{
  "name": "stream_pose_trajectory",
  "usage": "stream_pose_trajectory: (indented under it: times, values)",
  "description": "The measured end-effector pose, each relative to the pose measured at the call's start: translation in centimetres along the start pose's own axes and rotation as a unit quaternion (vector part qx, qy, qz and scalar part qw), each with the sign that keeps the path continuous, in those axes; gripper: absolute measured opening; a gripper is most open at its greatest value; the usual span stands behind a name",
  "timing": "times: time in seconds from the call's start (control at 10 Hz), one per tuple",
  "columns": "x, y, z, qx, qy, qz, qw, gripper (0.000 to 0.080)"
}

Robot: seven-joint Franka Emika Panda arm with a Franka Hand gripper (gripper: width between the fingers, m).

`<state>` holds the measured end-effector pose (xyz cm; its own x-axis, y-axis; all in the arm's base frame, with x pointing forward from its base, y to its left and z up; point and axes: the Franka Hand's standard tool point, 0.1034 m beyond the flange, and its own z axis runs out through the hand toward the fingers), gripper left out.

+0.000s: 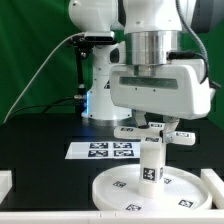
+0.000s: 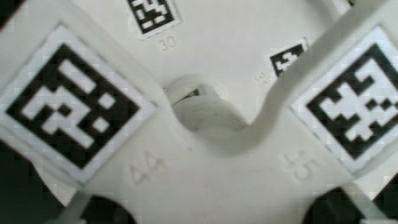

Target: Assemble round table

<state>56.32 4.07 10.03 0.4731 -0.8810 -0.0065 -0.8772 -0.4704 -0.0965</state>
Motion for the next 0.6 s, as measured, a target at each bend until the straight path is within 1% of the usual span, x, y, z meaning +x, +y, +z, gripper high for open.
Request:
stream_pose_trajectory:
  times: [0.2,0.3,0.4,0.5,0.6]
  values:
    - [0.0,0.0,0.1,-0.001,0.0,-0.002,1.0,0.0443]
    - [0.0,0.0,0.1,-0.001,0.0,-0.003,1.0,0.0557]
    - [-0.1,0.0,-0.1,-0.004,-0.003,-0.024,1.0,0.0628]
    - [-0.1,-0.2,-1.0,-0.009,-0.014,-0.061,0.998,0.0644]
    - [-0.1,-0.6,-1.9,-0.009,-0.021,-0.087,0.996,0.0644]
